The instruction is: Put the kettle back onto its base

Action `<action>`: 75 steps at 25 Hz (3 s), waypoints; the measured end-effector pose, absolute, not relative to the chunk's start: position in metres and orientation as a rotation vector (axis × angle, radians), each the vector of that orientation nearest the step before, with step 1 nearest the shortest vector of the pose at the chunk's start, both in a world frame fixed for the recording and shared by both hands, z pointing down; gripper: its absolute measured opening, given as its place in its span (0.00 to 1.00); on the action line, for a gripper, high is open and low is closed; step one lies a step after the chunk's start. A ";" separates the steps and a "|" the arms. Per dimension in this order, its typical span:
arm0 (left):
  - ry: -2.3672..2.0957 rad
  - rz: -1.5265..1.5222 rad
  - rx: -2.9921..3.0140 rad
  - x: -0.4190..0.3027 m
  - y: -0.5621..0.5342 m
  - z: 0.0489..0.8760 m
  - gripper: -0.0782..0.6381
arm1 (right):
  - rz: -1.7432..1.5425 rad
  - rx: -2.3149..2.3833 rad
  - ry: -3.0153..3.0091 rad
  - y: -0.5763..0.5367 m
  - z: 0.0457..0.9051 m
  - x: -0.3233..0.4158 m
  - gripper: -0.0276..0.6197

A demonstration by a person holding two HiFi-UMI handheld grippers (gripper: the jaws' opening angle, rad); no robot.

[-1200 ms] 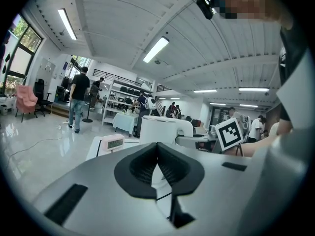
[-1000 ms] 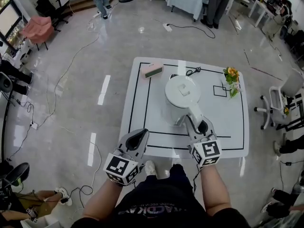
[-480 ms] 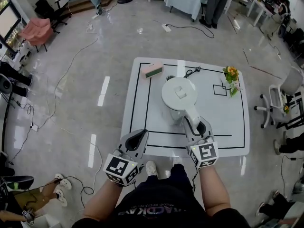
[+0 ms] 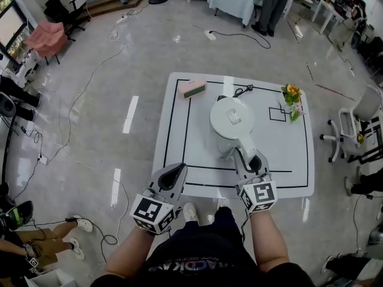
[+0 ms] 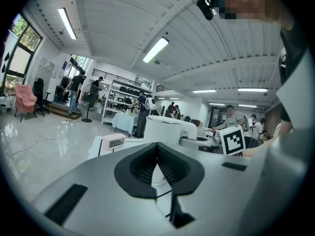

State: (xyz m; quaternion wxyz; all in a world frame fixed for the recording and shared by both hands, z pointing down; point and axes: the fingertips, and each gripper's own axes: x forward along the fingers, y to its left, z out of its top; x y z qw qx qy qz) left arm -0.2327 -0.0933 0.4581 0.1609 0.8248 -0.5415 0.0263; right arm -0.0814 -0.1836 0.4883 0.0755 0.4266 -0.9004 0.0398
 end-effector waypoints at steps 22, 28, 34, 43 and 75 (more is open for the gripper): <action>-1.532 0.058 2.402 -0.226 -0.097 0.446 0.11 | 0.172 1.236 -2.645 -0.187 0.506 -0.080 0.23; -1.507 0.053 2.435 -0.225 -0.088 0.437 0.12 | 0.170 1.252 -2.620 -0.171 0.498 -0.074 0.37; -1.396 0.045 2.490 -0.204 -0.078 0.439 0.18 | 0.145 1.341 -2.585 -0.138 0.480 -0.051 0.39; -1.252 0.003 2.595 -0.150 -0.080 0.434 0.26 | 0.079 1.497 -2.610 -0.112 0.430 -0.001 0.39; -1.762 0.009 2.302 0.036 -0.019 0.440 0.12 | 0.083 0.875 -2.921 -0.083 0.423 0.141 0.05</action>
